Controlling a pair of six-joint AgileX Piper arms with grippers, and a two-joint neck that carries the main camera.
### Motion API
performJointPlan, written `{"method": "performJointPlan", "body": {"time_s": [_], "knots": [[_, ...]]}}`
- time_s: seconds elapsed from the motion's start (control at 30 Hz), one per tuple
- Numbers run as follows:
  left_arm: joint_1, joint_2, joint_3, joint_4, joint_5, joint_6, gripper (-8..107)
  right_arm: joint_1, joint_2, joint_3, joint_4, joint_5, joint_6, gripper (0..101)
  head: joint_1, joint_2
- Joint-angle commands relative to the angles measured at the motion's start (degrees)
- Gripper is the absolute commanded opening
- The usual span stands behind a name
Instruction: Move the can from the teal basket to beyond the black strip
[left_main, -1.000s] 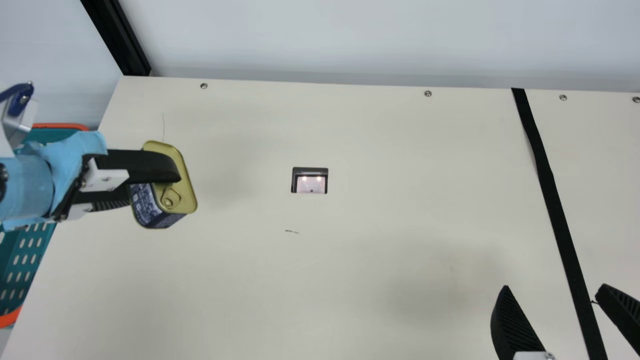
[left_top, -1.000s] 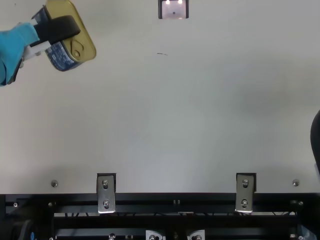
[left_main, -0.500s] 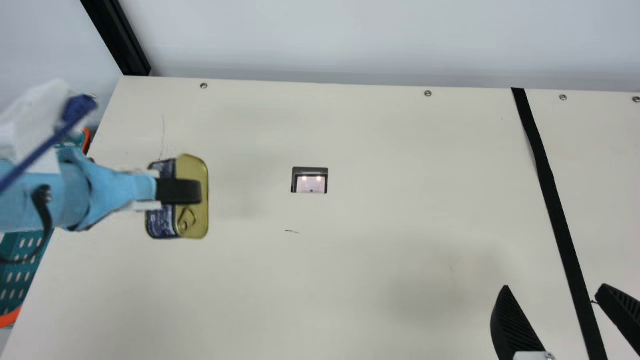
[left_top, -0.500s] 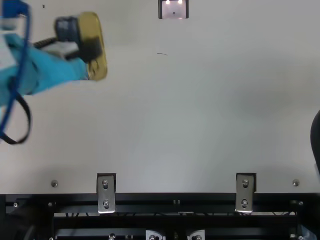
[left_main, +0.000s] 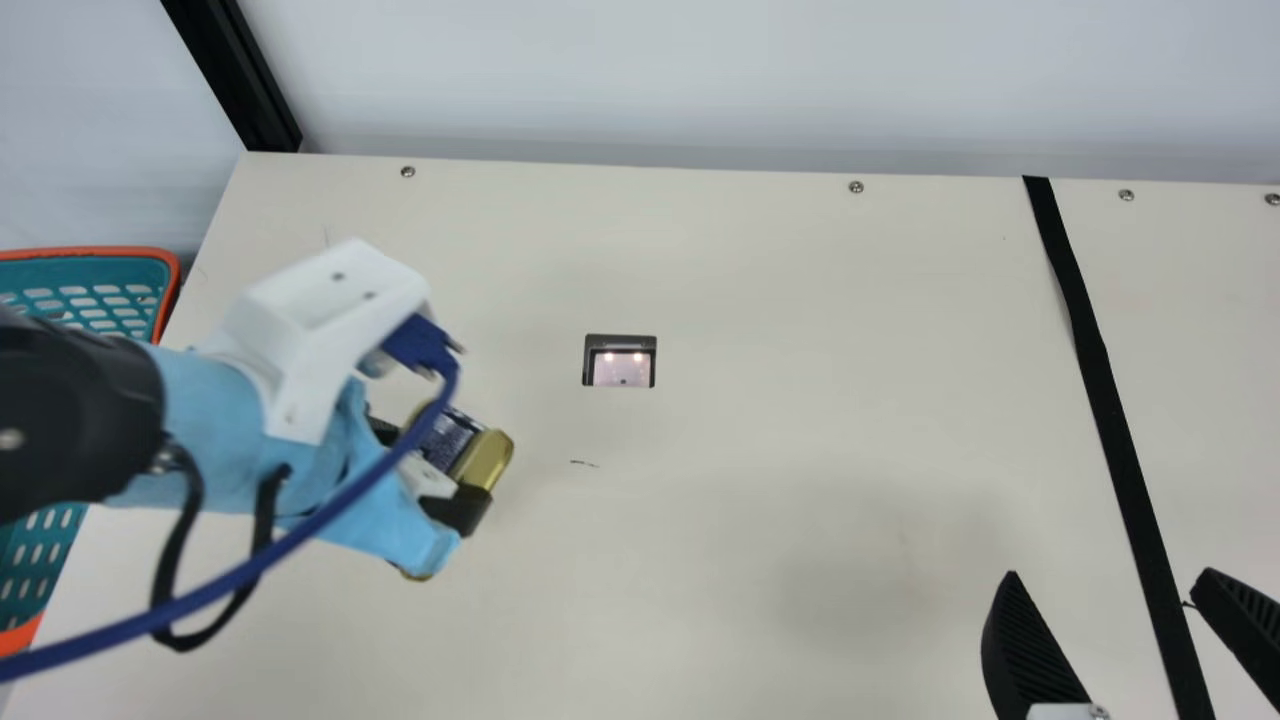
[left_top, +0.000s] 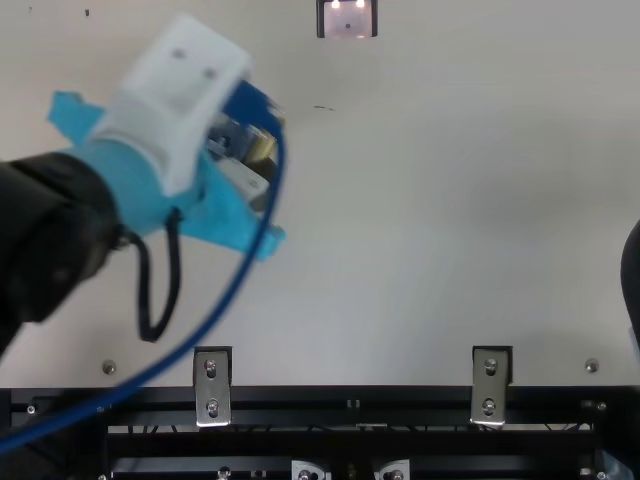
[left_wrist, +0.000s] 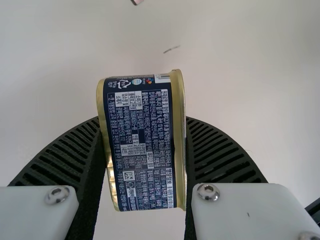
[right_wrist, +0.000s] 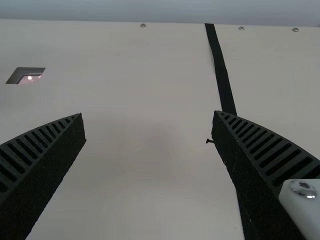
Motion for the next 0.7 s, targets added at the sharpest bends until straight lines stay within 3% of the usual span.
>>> {"method": "performJointPlan", "body": {"time_s": [0.0, 0.4, 0.67], "knots": [[-3.4, 1.3, -0.9, 1.8, 0.7, 0.1, 10, 0.0, 0.0, 0.0, 0.0, 0.0, 0.0, 101, -0.2, -0.1], [-12.3, 8.7, -1.1, 11.4, -4.5, 0.4, 10, 0.0, 0.0, 0.0, 0.0, 0.0, 0.0, 101, -0.2, -0.1], [-14.4, 11.4, -0.7, 11.7, -8.8, 5.9, 10, 0.0, 0.0, 0.0, 0.0, 0.0, 0.0, 101, -0.2, -0.1]]}}
